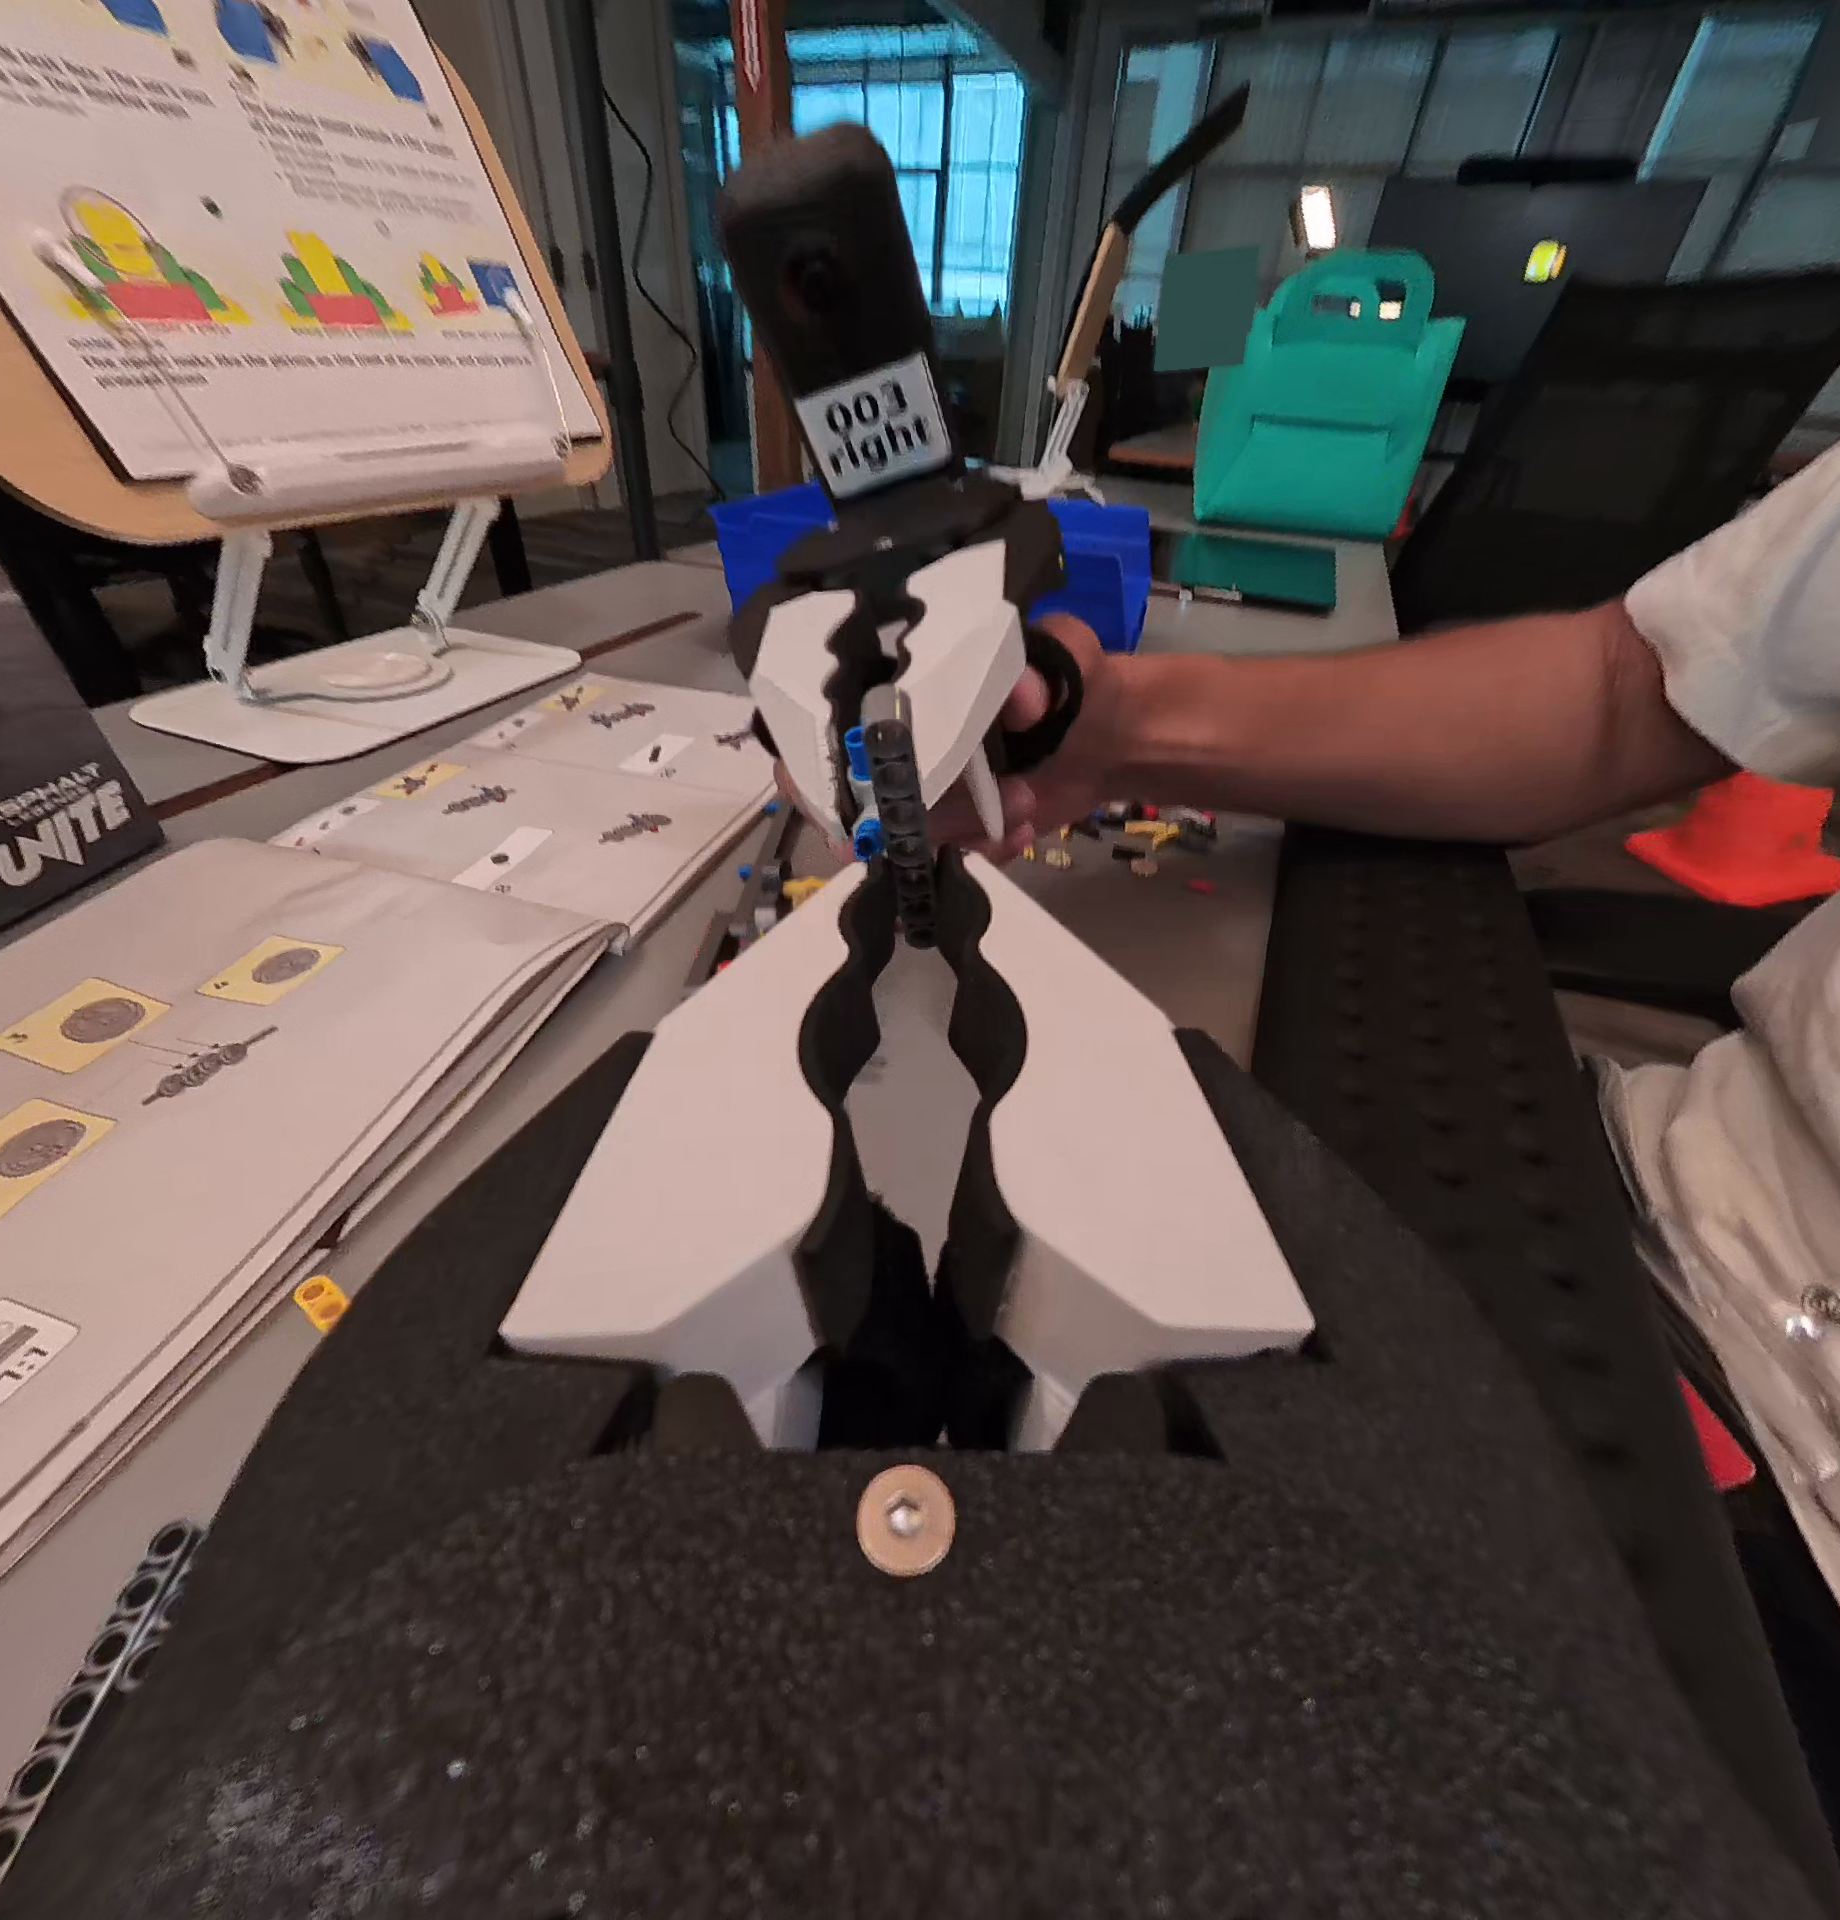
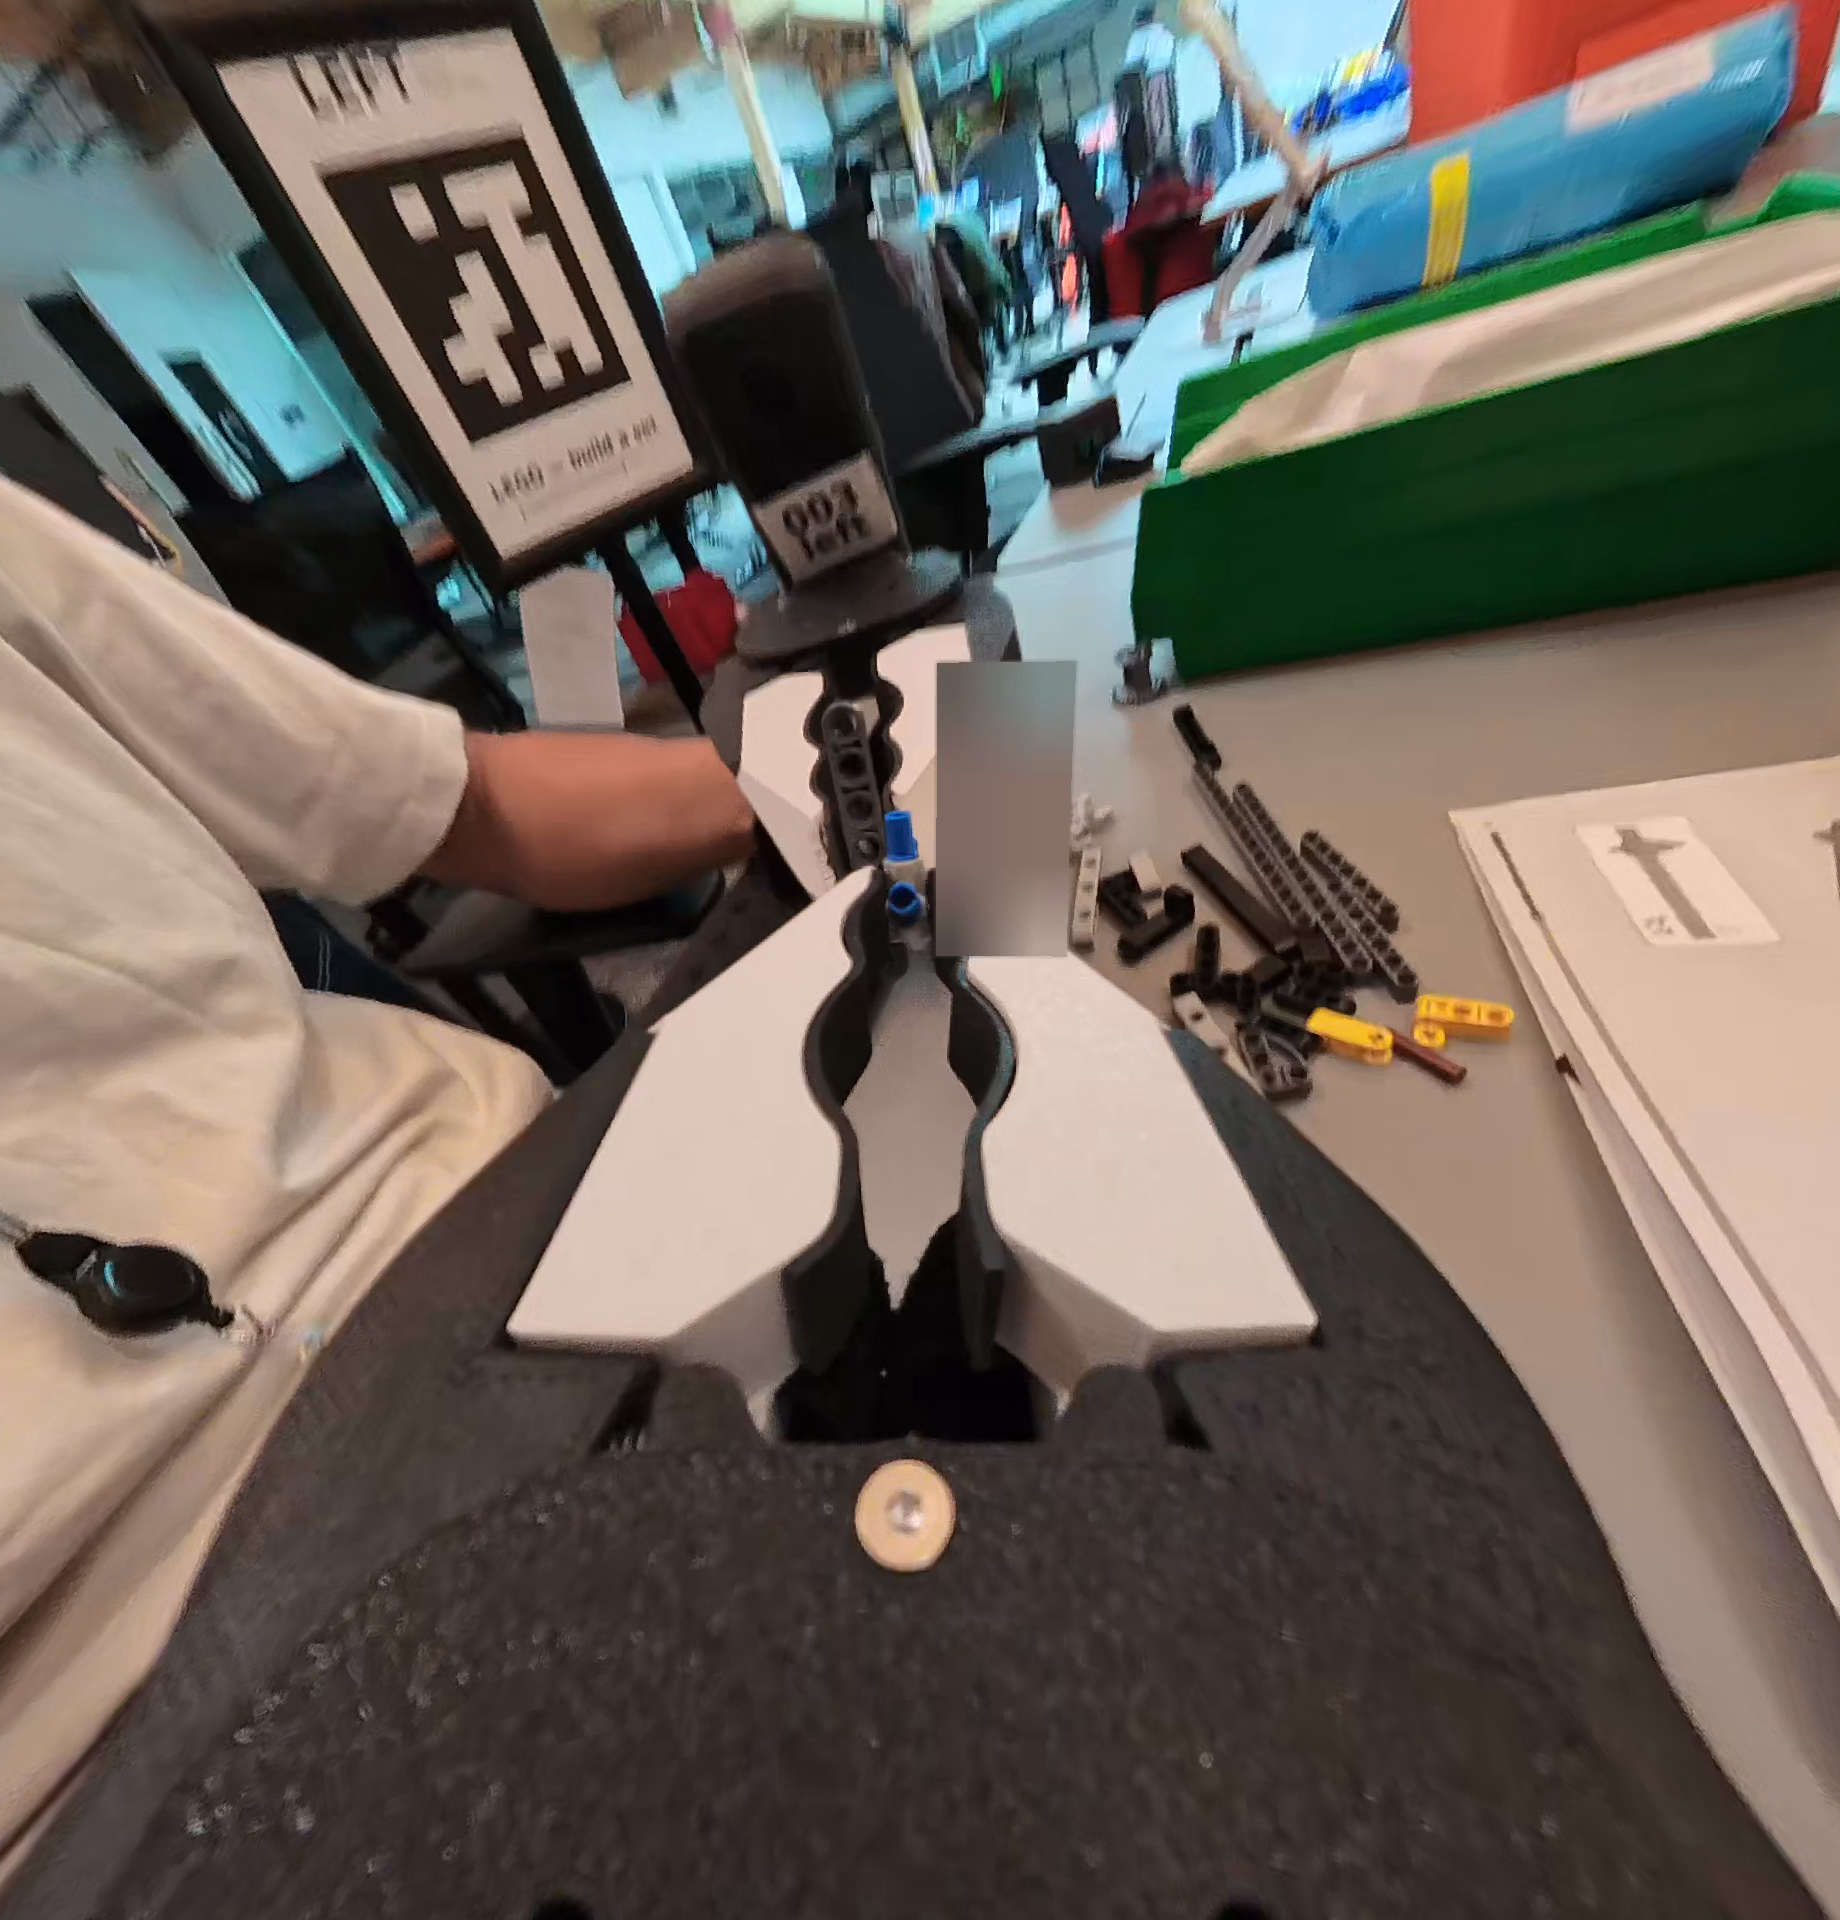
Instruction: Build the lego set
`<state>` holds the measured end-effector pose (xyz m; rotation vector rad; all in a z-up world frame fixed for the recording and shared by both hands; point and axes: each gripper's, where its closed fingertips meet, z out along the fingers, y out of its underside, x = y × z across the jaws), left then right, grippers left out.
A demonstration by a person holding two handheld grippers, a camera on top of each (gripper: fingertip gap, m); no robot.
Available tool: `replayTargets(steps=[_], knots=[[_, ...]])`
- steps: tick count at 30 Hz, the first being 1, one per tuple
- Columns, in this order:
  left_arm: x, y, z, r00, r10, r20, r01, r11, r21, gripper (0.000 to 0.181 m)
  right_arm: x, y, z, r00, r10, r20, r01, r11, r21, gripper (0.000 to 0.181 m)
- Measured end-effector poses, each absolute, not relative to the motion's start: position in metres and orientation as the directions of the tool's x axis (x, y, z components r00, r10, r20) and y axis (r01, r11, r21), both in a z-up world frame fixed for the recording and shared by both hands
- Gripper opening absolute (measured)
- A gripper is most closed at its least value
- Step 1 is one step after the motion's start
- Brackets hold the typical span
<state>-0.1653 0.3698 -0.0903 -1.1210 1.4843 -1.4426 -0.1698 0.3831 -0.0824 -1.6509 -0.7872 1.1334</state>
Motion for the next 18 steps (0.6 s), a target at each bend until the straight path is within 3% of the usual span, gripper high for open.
replayTargets(steps=[8,18], knots=[[-0.169,0.378,-0.046,-0.312,-0.936,0.161,0.123,-0.207,-0.971,0.006,-0.177,0.395,-0.033,0.344,0.858,-0.382,-0.344,-0.264,-0.901,0.006],[-0.189,0.394,-0.035,-0.395,-0.88,0.262,0.162,-0.347,-0.924,0.006,-0.168,0.388,-0.03,0.43,0.833,-0.348,-0.158,-0.311,-0.937,0.005]])
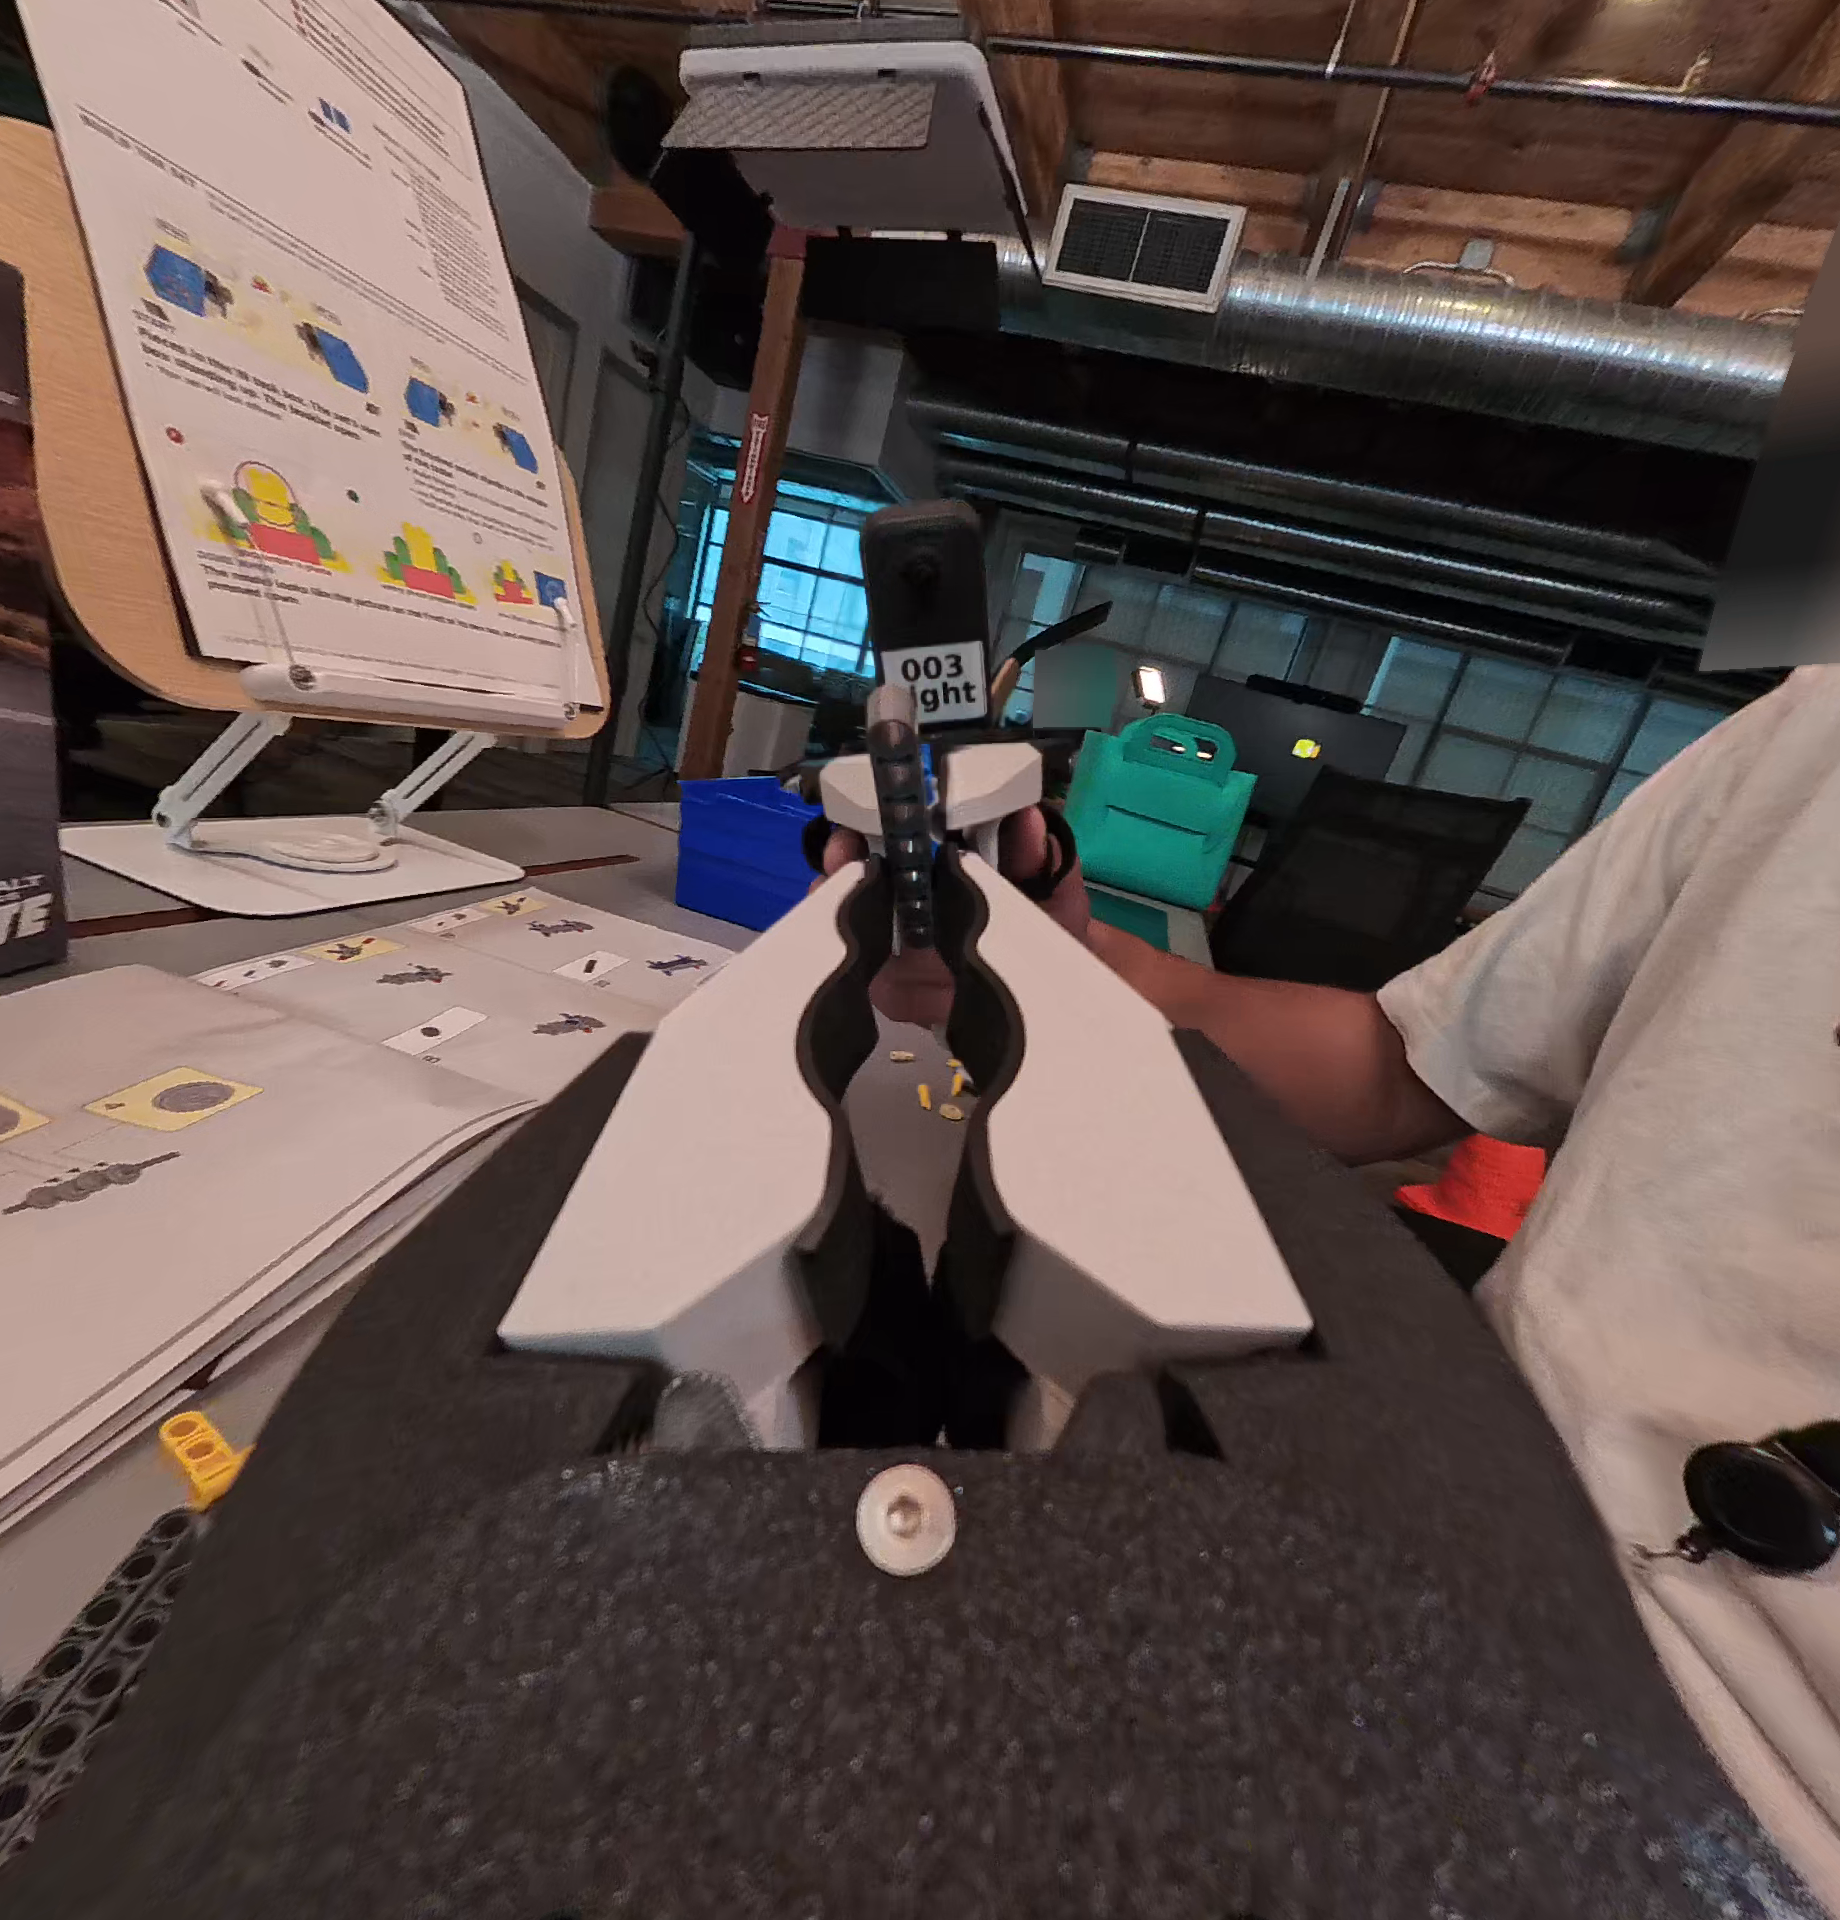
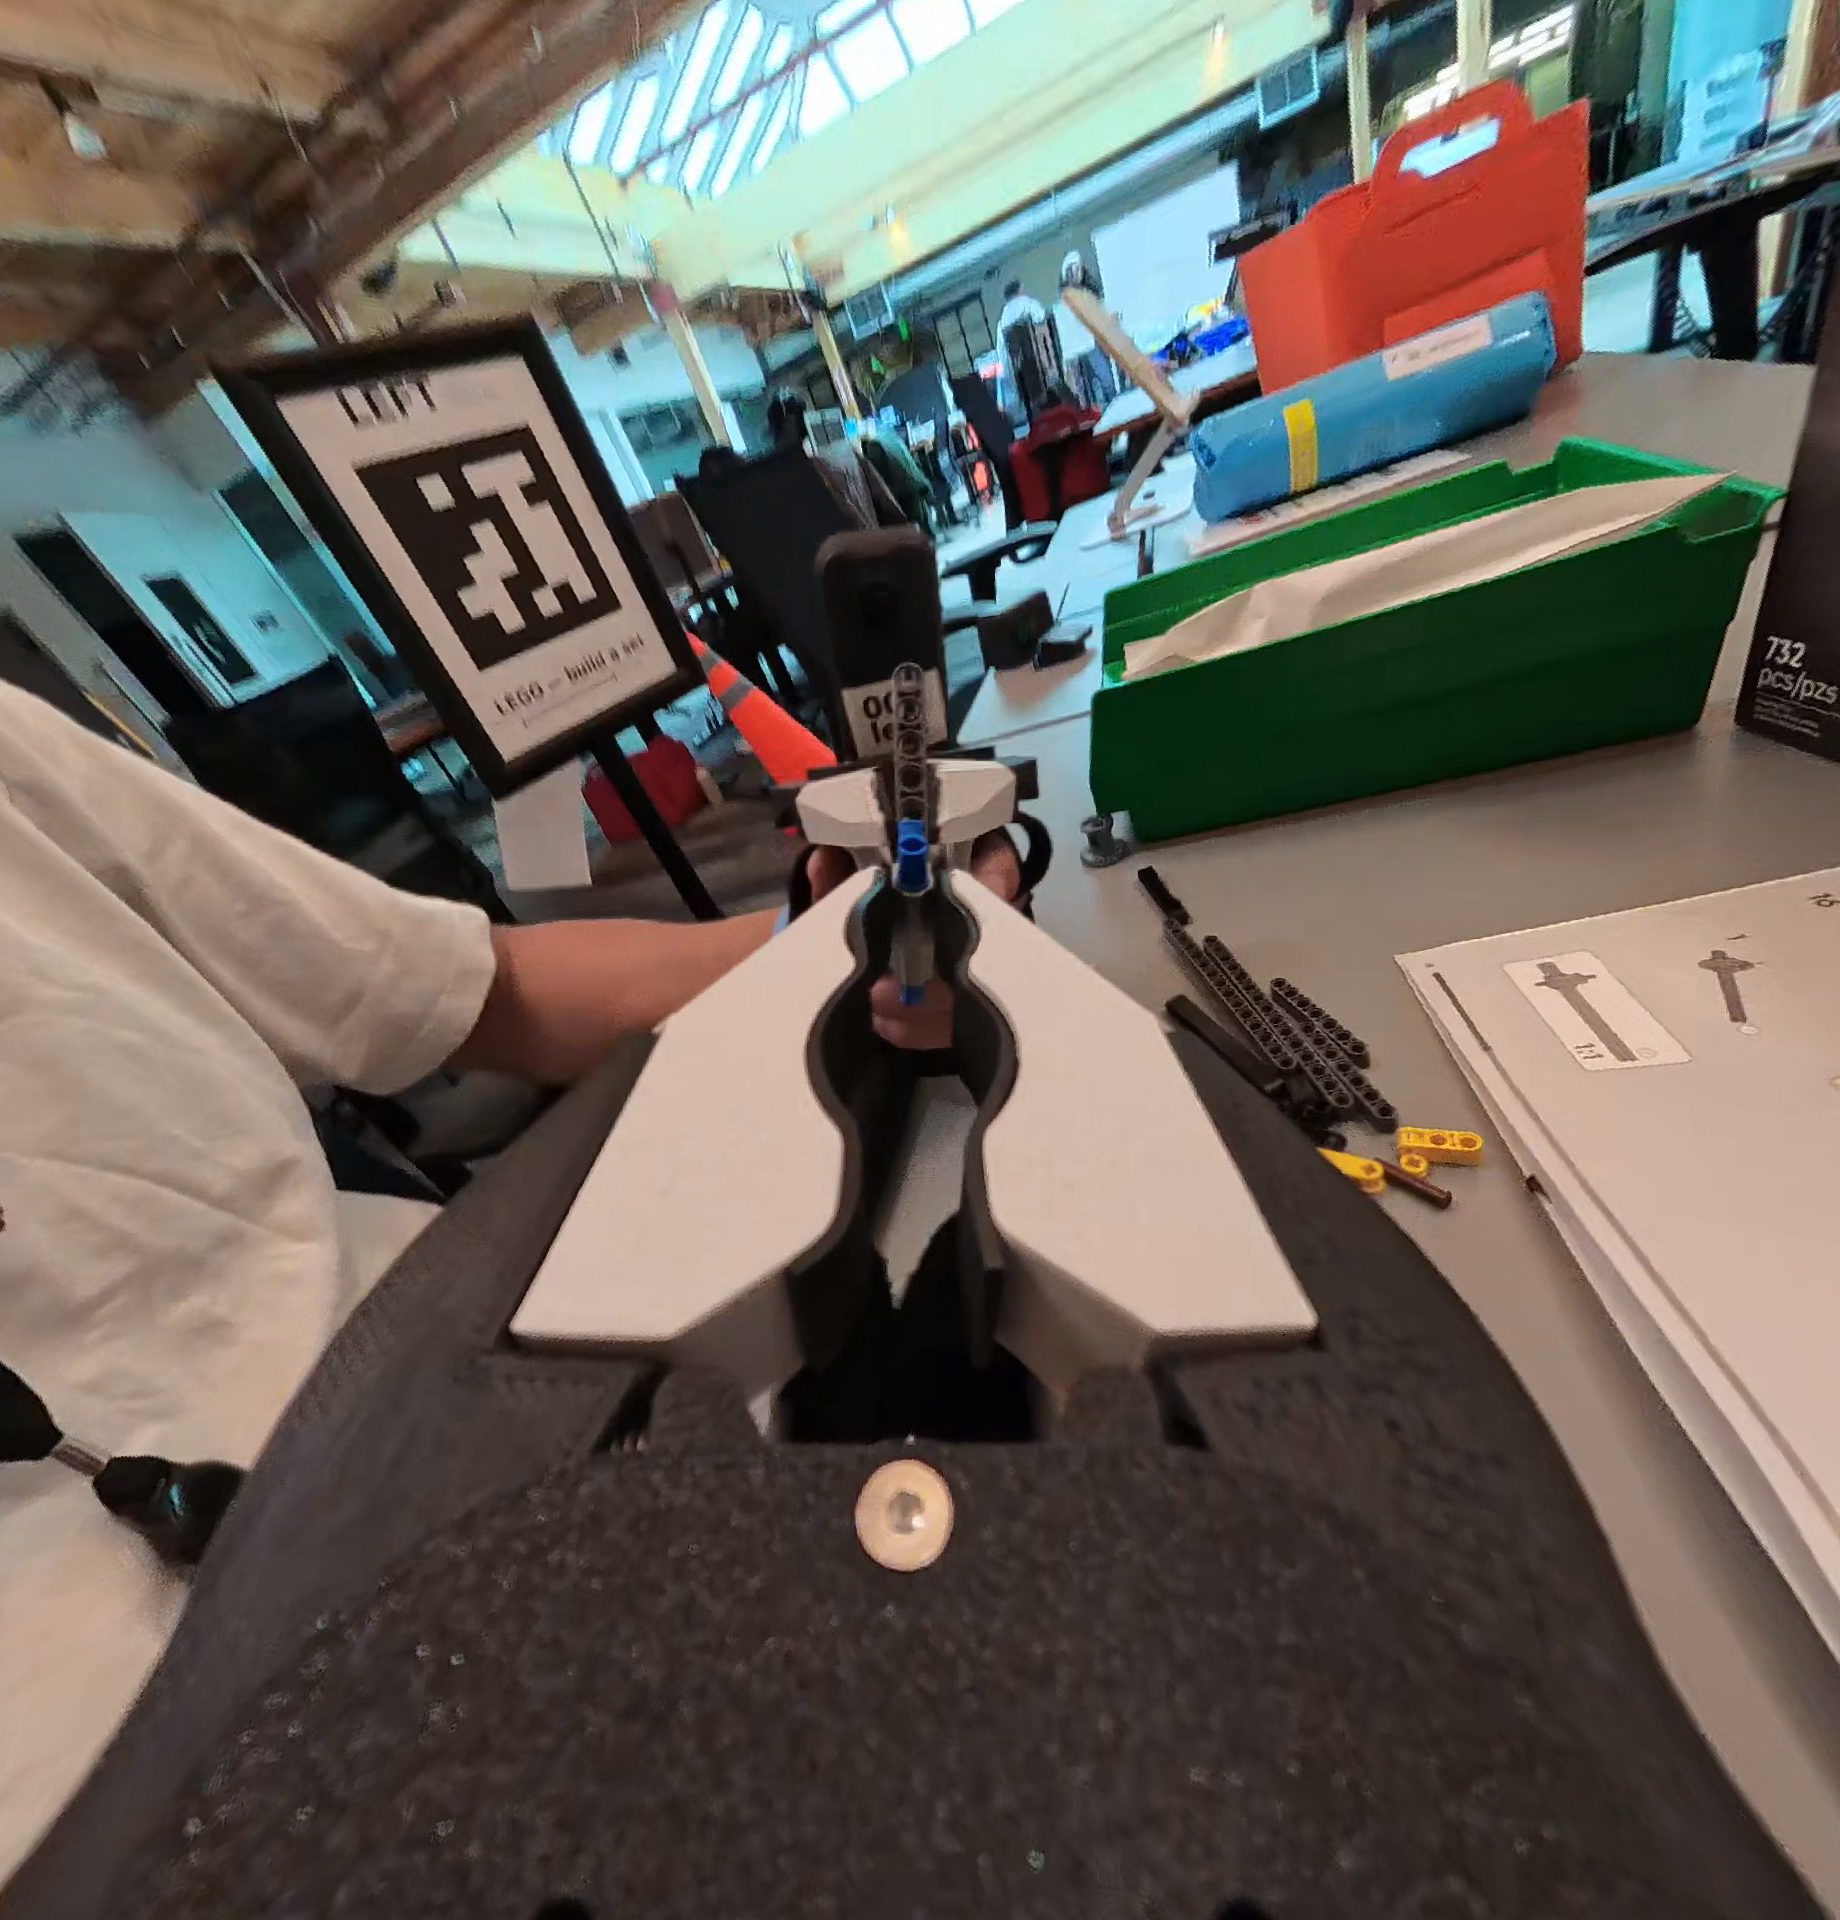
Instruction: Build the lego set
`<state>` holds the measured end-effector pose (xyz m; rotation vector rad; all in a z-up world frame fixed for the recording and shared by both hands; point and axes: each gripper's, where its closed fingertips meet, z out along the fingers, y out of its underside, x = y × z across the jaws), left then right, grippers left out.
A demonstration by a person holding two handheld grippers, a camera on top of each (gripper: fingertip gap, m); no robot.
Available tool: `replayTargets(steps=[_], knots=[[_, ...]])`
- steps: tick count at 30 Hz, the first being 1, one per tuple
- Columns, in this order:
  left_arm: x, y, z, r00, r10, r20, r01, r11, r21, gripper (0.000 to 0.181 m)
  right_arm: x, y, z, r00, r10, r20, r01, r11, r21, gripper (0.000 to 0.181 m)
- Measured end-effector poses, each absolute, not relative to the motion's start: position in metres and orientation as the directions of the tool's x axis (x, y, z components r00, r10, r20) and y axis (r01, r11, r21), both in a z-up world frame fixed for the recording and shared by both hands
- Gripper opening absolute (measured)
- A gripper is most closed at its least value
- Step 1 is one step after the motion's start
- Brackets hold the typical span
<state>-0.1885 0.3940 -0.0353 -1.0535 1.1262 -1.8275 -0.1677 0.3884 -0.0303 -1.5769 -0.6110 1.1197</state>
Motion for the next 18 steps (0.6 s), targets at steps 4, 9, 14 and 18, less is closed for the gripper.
replayTargets(steps=[4,9,14,18], knots=[[-0.188,0.382,-0.039,-0.453,-0.849,0.272,0.116,-0.359,-0.926,0.006,-0.185,0.383,-0.029,0.459,0.848,-0.264,-0.055,-0.27,-0.961,0.006],[-0.186,0.376,-0.041,-0.469,-0.84,0.272,0.093,-0.353,-0.931,0.006,-0.189,0.382,-0.032,0.476,0.851,-0.223,-0.009,-0.248,-0.969,0.006],[-0.185,0.376,-0.041,-0.467,-0.843,0.268,0.102,-0.352,-0.93,0.006,-0.187,0.382,-0.035,0.464,0.854,-0.237,-0.013,-0.26,-0.965,0.006],[-0.185,0.375,-0.04,-0.469,-0.844,0.26,0.116,-0.35,-0.929,0.006,-0.188,0.381,-0.034,0.452,0.859,-0.24,-0.021,-0.258,-0.966,0.006]])
